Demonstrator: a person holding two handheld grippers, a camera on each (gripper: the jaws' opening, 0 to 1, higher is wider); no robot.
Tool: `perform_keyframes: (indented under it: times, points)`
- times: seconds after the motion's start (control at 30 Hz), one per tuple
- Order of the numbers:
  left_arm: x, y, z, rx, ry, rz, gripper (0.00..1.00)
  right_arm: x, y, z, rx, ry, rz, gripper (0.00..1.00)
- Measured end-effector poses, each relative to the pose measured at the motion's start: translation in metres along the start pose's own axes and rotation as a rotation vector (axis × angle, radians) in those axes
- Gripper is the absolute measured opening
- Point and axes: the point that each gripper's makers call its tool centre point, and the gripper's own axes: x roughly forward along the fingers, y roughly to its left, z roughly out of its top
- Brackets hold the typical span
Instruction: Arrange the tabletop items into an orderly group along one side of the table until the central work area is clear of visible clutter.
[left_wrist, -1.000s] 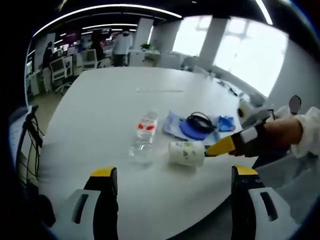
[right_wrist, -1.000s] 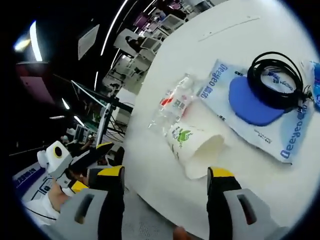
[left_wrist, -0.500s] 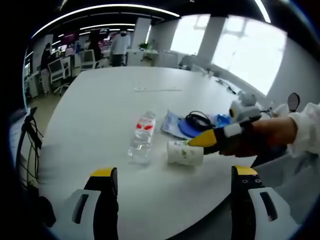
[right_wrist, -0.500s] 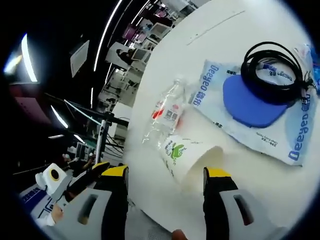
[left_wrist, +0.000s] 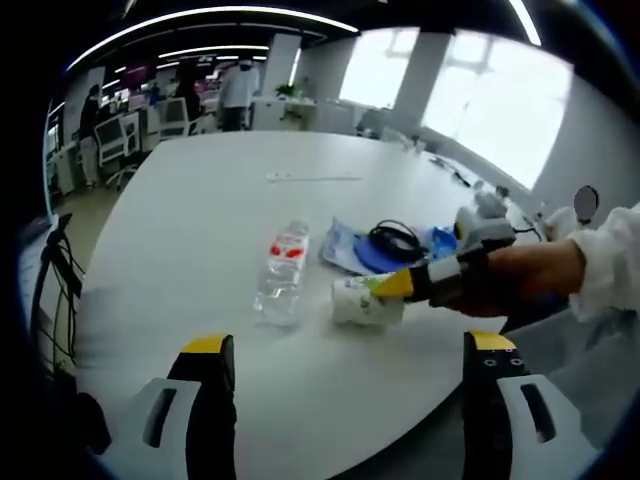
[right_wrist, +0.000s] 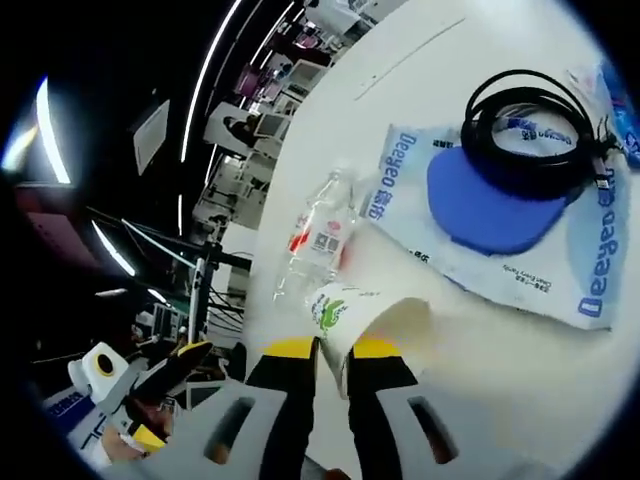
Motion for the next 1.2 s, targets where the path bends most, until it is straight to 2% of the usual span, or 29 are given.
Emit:
perform_keyframes:
  times: [0.1, 0.17, 0.4, 0.5, 0.57, 0.67, 0.8, 0.9, 0.97, 1.03, 1.2]
  points:
    - [0.0, 0.0, 0.0, -0.002, -0.002, 0.003, 0.94, -0.001, 0.011, 0.007, -0.039, -0.02, 0.047, 0.0]
    - [0.0, 0.001, 0.001, -0.004, -0.006, 0.003, 0.94, -0.003, 0.01, 0.006, -0.073, 0.006, 0.017, 0.0]
    - [0.0, -0.002, 0.002, 0.002, -0.007, -0.005, 0.94, -0.013, 0.024, 0.009, -0.147, 0.054, 0.049, 0.0]
    - [0.0, -0.002, 0.003, 0.0, -0.012, -0.005, 0.94, -0.018, 0.024, 0.009, -0.238, 0.118, 0.044, 0.0]
    - [0.0, -0.002, 0.004, 0.001, -0.016, -0.005, 0.94, -0.024, 0.022, 0.01, -0.354, 0.174, 0.013, 0.0]
    - [0.0, -0.001, 0.005, 0.002, -0.017, -0.008, 0.94, -0.029, 0.024, 0.009, -0.473, 0.233, -0.002, 0.0]
    - [0.0, -0.003, 0.006, 0.002, -0.02, -0.011, 0.94, -0.034, 0.024, 0.004, -0.69, 0.36, -0.022, 0.0]
    - [0.0, -0.004, 0.006, 0.006, -0.02, -0.014, 0.94, -0.032, 0.02, 0.005, -0.747, 0.463, -0.031, 0.0]
    - [0.001, -0.003, 0.006, 0.003, -0.022, -0.015, 0.94, -0.031, 0.012, 0.01, -0.89, 0.53, -0.066, 0.0]
    - [0.001, -0.003, 0.006, 0.001, -0.023, -0.015, 0.94, -0.03, 0.011, 0.007, -0.984, 0.579, -0.072, 0.0]
    - [-0.001, -0.003, 0.007, -0.003, -0.029, -0.013, 0.94, -0.027, 0.023, 0.002, -0.966, 0.593, -0.04, 0.0]
